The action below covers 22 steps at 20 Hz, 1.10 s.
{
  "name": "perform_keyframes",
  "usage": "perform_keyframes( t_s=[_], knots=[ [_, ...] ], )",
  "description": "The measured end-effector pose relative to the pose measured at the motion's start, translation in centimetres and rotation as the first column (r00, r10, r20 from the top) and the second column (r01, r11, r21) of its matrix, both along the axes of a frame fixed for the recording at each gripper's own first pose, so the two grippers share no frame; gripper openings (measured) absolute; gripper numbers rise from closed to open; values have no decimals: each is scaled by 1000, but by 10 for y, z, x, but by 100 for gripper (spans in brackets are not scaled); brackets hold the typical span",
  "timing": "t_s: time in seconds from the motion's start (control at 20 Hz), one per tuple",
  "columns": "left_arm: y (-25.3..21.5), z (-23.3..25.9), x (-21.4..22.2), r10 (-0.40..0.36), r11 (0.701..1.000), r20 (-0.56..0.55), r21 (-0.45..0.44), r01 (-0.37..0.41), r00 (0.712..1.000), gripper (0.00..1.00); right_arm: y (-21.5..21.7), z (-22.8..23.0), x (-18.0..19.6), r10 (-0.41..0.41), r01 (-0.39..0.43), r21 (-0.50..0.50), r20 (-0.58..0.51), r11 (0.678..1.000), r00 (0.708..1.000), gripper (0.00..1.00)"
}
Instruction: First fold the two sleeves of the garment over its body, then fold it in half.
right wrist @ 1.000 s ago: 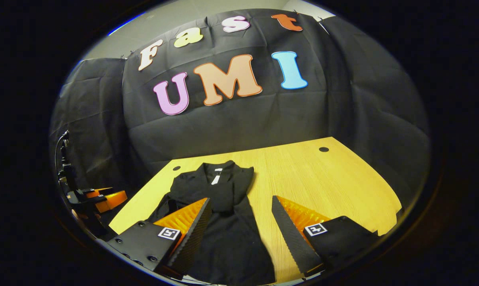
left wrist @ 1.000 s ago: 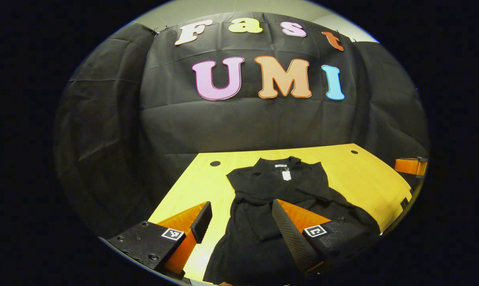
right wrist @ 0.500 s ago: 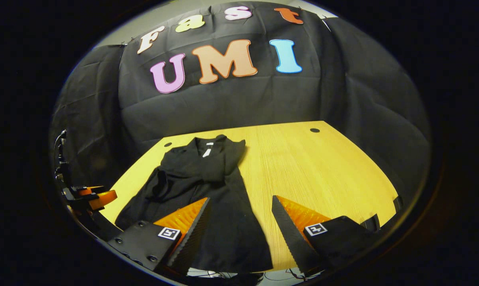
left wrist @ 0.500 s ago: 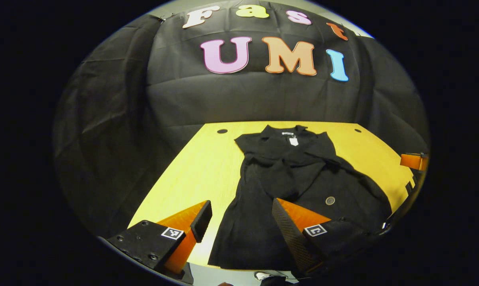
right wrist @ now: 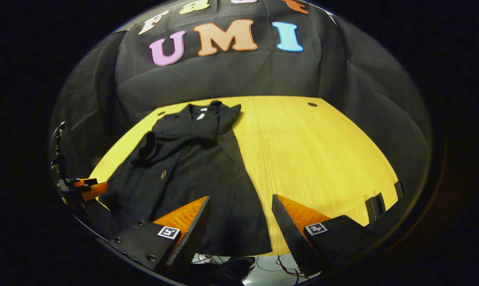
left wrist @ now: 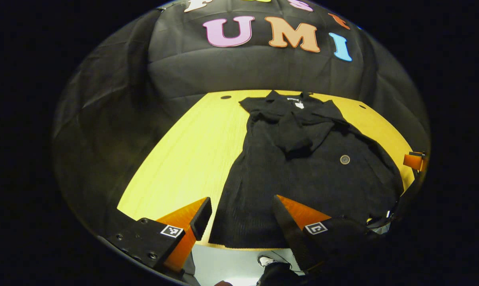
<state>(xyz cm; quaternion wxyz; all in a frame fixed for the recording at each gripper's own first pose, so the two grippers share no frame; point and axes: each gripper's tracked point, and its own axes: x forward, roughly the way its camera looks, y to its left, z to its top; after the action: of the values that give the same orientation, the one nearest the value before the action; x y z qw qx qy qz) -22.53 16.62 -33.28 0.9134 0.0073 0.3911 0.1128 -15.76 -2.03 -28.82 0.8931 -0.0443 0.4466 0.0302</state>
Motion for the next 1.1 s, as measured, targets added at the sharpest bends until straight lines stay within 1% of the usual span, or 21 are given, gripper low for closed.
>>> perform_keyframes(
  t_s=[0.15, 0.2, 0.25, 0.3, 0.35, 0.4, 0.45, 0.5, 0.55, 0.6, 0.65, 0.7, 0.75, 0.8, 0.85, 0.95, 1.1],
  knots=[
    [1, -18, -18, 20, 1000, -52, -15, -21, 998, 95, -6, -24, -11, -13, 11, -32, -62, 999, 998, 98],
    [1, -13, -14, 16, 1000, -18, -14, -16, 1000, 95, -10, -32, -18, -21, 17, -48, -82, 999, 996, 98],
    [-1, -17, -15, 12, 1000, -26, -27, -13, 1000, 100, -13, -37, -21, -25, 19, -60, -97, 998, 995, 98],
    [-1, -20, -17, 12, 999, -25, -39, -13, 1000, 95, -15, -45, -25, -28, 20, -74, -118, 997, 993, 98],
    [-2, -20, -14, 11, 999, -15, -48, -12, 1000, 95, -17, -51, -34, -9, -4, -80, -165, 997, 986, 98],
    [-3, -20, -16, 3, 999, -19, -48, -4, 1000, 95, -16, -44, -29, -22, 15, -64, -122, 998, 992, 99],
    [-4, -17, -15, -8, 999, -2, -45, 8, 1000, 95, -12, -46, -30, -27, 22, -42, -124, 999, 992, 100],
    [-6, -19, -15, -21, 998, 6, -53, 22, 1000, 95, -10, -47, -31, -17, 12, -37, -129, 999, 991, 93],
    [-8, -18, -14, -44, 998, 20, -54, 45, 999, 92, -2, -49, -28, 7, -11, -24, -127, 1000, 992, 87],
    [-15, -20, -11, -68, 995, 21, -72, 69, 997, 89, 7, -52, -31, 30, -32, -11, -140, 999, 990, 67],
    [-26, -21, -8, -95, 989, 38, -114, 99, 995, 59, 12, -51, -31, 41, -42, -10, -135, 999, 990, 48],
    [-32, -19, -7, -76, 987, 41, -140, 81, 996, 30, 15, -51, -31, 54, -56, -10, -140, 998, 989, 29],
    [-29, -22, -7, -62, 986, 31, -155, 66, 998, 0, 23, -52, -36, 73, -68, 30, -178, 997, 981, 10],
    [-29, -23, -9, -57, 983, 20, -176, 59, 998, 0, 30, -51, -42, 70, -55, 76, -199, 996, 978, 4],
    [-32, -21, -11, -52, 977, 13, -208, 54, 999, 0, 35, -51, -46, 59, -38, 109, -205, 993, 977, 4],
    [-36, -19, -15, -53, 965, 17, -257, 55, 998, 0, 35, -50, -44, 51, -25, 121, -211, 992, 976, 4],
    [-38, -17, -19, -60, 962, 4, -268, 59, 998, 0, 38, -45, -45, 54, -22, 145, -222, 989, 974, 4]
  ],
)
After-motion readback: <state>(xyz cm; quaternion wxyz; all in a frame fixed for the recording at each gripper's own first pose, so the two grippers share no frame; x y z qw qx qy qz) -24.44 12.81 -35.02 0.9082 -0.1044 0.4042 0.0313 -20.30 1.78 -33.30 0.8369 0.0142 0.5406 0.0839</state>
